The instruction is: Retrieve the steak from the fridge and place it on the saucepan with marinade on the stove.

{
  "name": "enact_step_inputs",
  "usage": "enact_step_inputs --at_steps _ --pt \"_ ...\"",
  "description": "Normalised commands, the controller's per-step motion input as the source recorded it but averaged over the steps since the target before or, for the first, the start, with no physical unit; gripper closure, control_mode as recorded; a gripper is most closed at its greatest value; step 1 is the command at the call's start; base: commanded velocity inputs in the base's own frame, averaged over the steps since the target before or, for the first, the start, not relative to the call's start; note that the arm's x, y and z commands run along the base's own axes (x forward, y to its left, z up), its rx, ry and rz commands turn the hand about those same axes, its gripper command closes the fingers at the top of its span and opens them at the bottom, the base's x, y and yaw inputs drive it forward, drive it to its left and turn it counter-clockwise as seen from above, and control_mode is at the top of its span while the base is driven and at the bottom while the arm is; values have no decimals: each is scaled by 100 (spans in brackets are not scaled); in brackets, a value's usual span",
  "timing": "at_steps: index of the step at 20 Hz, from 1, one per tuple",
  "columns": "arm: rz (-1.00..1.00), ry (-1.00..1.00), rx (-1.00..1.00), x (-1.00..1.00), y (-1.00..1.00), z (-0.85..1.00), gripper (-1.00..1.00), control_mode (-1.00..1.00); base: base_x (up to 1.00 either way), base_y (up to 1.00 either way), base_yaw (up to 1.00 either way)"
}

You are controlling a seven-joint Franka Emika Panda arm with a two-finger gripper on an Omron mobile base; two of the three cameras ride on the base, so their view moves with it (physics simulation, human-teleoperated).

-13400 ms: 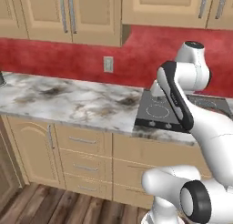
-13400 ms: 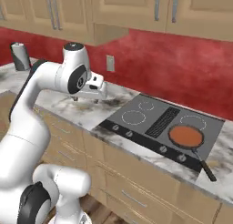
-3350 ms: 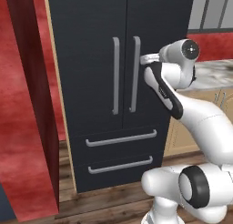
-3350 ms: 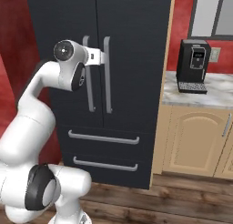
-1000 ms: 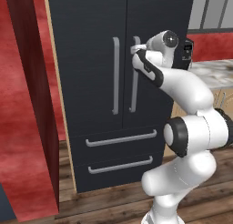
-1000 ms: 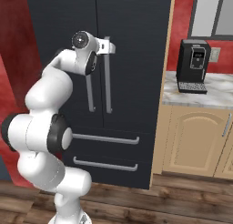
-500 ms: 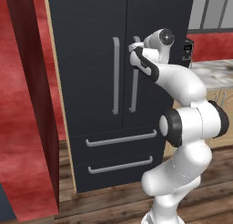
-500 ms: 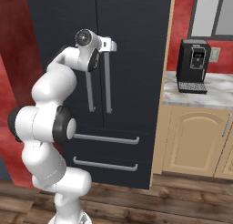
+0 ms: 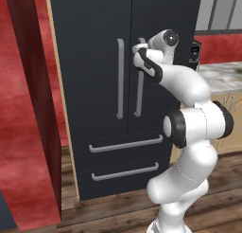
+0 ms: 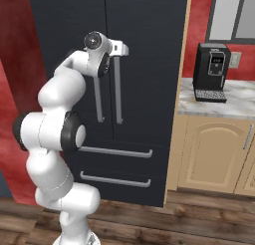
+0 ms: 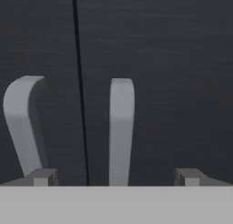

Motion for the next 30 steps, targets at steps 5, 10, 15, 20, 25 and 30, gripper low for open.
enact_step_inputs --at_steps 5,10,15,20,25,30 --pt "0 0 0 32 0 -4 -100 -100 0 0 0" --pt "0 0 0 32 0 -1 -100 -100 0 0 0" --pt "0 0 0 26 -3 0 -100 -100 0 0 0" --pt "0 0 0 26 0 0 -100 -100 0 0 0" --pt "0 0 0 25 0 0 -100 -100 0 0 0" --pt "0 0 0 25 0 0 -100 -100 0 0 0"
